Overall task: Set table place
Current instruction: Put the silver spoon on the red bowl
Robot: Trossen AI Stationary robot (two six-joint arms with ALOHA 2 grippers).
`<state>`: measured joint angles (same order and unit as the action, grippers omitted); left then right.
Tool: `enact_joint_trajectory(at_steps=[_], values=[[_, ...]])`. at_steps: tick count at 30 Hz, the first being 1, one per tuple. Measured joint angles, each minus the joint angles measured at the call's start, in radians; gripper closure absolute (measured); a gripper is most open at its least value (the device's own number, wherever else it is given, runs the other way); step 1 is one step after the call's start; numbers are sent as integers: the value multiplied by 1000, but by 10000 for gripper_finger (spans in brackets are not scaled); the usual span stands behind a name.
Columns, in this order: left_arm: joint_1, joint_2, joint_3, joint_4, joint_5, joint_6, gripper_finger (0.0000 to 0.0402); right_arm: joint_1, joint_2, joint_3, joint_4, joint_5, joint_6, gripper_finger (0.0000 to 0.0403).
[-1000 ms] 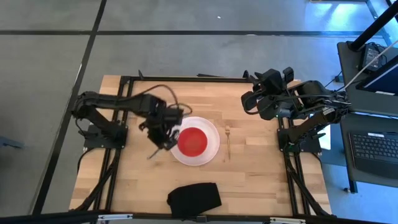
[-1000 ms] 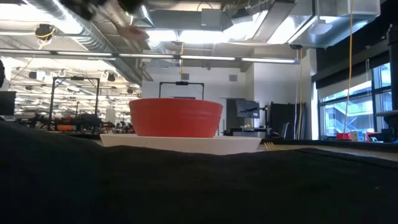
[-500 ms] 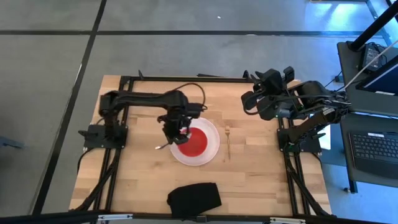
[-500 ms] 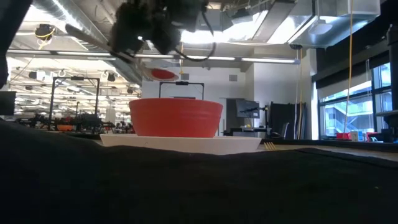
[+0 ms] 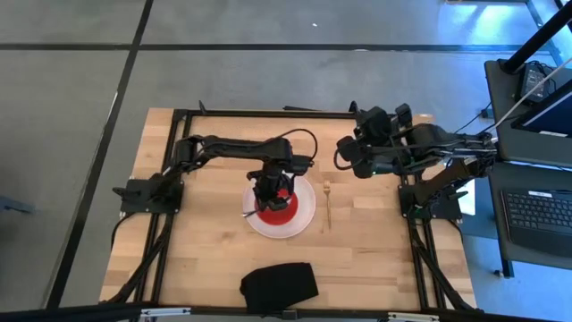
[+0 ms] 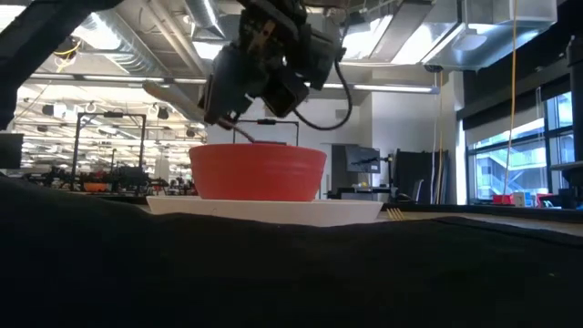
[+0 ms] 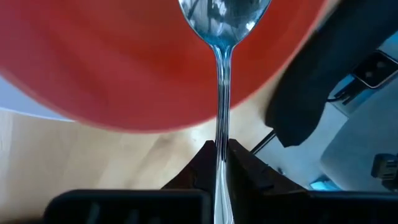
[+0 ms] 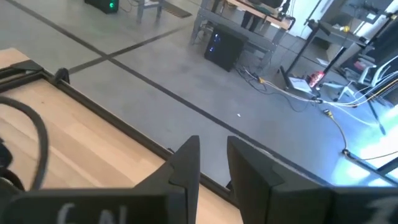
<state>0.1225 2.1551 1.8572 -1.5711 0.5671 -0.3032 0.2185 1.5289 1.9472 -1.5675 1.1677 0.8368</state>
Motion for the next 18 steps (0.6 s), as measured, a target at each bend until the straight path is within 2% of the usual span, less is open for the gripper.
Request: enact_joint_trajectory(at_steps=[7,18], values=[[19,18,0,0,-39,1,393,0,-1,0,4,-10,-2,318],[52,54,-1,0,-44,-53,383,0,-1,0,6,-9,-3,318]])
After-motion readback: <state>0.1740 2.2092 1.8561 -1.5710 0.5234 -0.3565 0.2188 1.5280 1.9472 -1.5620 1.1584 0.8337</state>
